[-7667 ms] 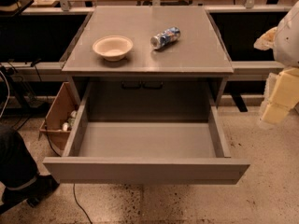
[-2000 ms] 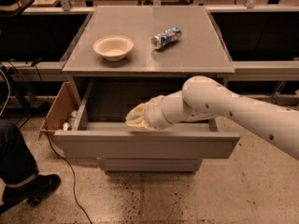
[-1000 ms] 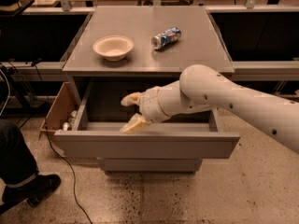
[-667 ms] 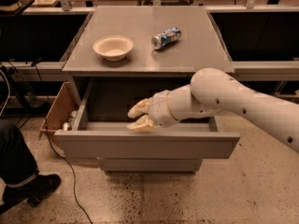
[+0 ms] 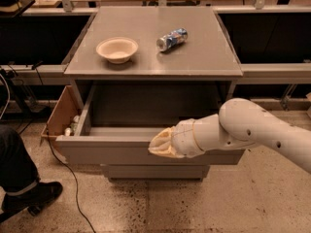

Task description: Close top drawer

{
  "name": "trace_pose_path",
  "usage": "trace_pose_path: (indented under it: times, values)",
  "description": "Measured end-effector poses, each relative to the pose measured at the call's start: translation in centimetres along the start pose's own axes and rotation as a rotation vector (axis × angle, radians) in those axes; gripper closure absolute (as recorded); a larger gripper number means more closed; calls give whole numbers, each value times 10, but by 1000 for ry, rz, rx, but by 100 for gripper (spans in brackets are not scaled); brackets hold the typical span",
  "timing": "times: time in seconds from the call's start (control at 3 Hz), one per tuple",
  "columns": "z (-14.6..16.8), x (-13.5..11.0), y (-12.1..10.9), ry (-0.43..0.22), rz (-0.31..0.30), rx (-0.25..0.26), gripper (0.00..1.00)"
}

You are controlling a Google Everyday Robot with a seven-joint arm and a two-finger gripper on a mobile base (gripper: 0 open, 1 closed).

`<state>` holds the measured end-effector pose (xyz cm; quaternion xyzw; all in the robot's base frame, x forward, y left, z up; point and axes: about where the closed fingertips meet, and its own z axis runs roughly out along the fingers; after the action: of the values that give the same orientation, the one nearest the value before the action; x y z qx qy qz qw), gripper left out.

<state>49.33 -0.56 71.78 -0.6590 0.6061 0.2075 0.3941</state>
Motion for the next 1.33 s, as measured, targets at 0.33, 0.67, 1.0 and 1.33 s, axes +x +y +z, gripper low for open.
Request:
trace_pose_path:
  times: [0.33,0.67,1.0,1.33]
  values:
    - [0,0,0,0,0,0,100]
    - [7,10,2,-17,28,28,100]
    - [15,29,10,-26,62,87,100]
    - [22,40,12,-30,65,112,100]
